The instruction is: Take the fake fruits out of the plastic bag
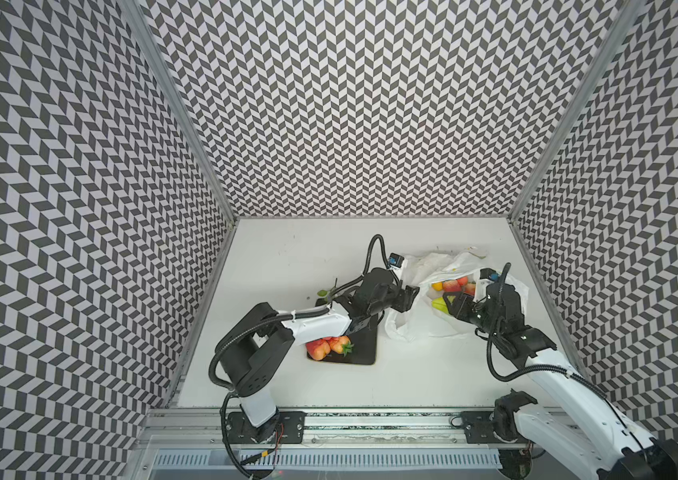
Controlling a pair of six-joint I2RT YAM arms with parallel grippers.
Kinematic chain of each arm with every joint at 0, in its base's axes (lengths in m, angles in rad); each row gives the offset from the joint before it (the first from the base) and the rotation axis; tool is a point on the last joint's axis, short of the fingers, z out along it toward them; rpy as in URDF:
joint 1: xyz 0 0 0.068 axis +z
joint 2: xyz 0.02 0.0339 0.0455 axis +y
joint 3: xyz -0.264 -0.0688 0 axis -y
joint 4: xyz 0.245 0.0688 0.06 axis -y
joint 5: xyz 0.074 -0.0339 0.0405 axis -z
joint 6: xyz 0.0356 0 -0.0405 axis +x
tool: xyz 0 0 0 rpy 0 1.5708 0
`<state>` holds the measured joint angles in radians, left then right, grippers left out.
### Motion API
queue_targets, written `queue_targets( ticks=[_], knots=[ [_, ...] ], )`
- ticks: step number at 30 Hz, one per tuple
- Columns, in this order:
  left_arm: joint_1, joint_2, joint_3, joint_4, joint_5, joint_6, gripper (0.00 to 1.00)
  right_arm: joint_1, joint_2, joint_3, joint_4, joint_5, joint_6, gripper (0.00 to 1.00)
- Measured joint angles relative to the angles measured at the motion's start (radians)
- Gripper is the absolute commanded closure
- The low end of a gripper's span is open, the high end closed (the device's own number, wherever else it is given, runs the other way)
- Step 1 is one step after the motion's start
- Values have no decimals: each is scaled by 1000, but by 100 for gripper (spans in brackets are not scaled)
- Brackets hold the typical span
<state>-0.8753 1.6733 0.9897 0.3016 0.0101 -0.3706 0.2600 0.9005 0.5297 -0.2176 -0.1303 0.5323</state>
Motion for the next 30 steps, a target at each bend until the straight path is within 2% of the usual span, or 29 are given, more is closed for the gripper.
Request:
queue_targets(
  ticks=[6, 10, 14, 17, 22, 30],
  knots=[
    [-3, -237, -74, -18, -17, 68, 28, -16, 14, 0, 18, -52, 2, 52],
    [-58, -317, -96, -19, -14, 217, 31, -26, 16, 2, 13, -90, 2, 52],
    [-197, -298, -124, 1, -25, 460, 33, -29, 16, 23, -13, -127, -2, 52],
    [-268, -272, -164, 12, -20, 620, 35, -29, 10, 48, -55, -138, -18, 52],
    [-284, -239, -196, 24, -13, 818, 36, -29, -49, 63, -132, -150, -51, 51],
    [-283, -151, -169, 102, -43, 948, 35, -29, -151, 62, -181, -212, -84, 51]
  ],
)
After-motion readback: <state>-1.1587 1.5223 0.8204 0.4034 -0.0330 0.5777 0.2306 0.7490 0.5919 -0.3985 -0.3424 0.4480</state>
